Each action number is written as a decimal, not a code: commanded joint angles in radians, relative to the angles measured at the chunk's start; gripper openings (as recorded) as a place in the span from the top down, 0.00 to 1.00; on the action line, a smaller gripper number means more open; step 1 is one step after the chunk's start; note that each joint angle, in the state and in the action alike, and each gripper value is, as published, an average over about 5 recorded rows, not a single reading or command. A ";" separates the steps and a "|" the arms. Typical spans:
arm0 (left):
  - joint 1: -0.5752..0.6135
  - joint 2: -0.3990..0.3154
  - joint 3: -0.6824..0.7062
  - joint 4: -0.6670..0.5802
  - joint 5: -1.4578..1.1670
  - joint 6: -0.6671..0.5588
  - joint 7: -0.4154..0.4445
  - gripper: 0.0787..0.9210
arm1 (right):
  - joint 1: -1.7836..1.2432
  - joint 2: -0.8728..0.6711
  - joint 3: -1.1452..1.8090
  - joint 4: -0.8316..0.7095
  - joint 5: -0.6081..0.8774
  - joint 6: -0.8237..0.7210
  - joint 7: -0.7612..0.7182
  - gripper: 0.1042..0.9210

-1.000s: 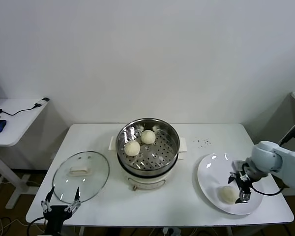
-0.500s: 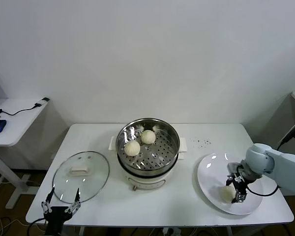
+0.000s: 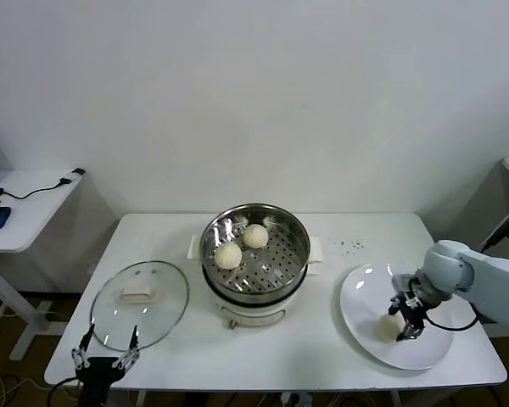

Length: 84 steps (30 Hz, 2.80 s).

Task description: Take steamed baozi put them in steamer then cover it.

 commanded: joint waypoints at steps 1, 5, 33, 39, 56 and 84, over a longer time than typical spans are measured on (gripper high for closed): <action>0.005 0.003 0.001 -0.001 -0.003 -0.004 0.000 0.12 | 0.491 0.156 -0.228 -0.080 -0.055 0.401 -0.091 0.40; 0.009 0.003 0.003 -0.001 -0.003 -0.005 0.000 0.12 | 0.690 0.305 -0.319 -0.082 0.034 0.498 -0.130 0.40; 0.023 0.008 0.000 -0.024 0.001 0.012 0.001 0.12 | 0.358 0.886 -0.178 -0.185 -0.145 0.743 -0.130 0.42; 0.033 0.003 -0.005 -0.015 -0.004 0.003 0.000 0.12 | 0.321 0.892 -0.179 -0.193 -0.160 0.756 -0.128 0.42; 0.028 0.003 -0.004 -0.001 -0.007 0.000 0.001 0.12 | 0.291 0.879 -0.171 -0.196 -0.181 0.753 -0.126 0.30; 0.017 0.014 0.004 -0.011 -0.011 -0.004 -0.001 0.12 | 0.650 0.337 -0.375 -0.151 0.498 -0.038 0.104 0.12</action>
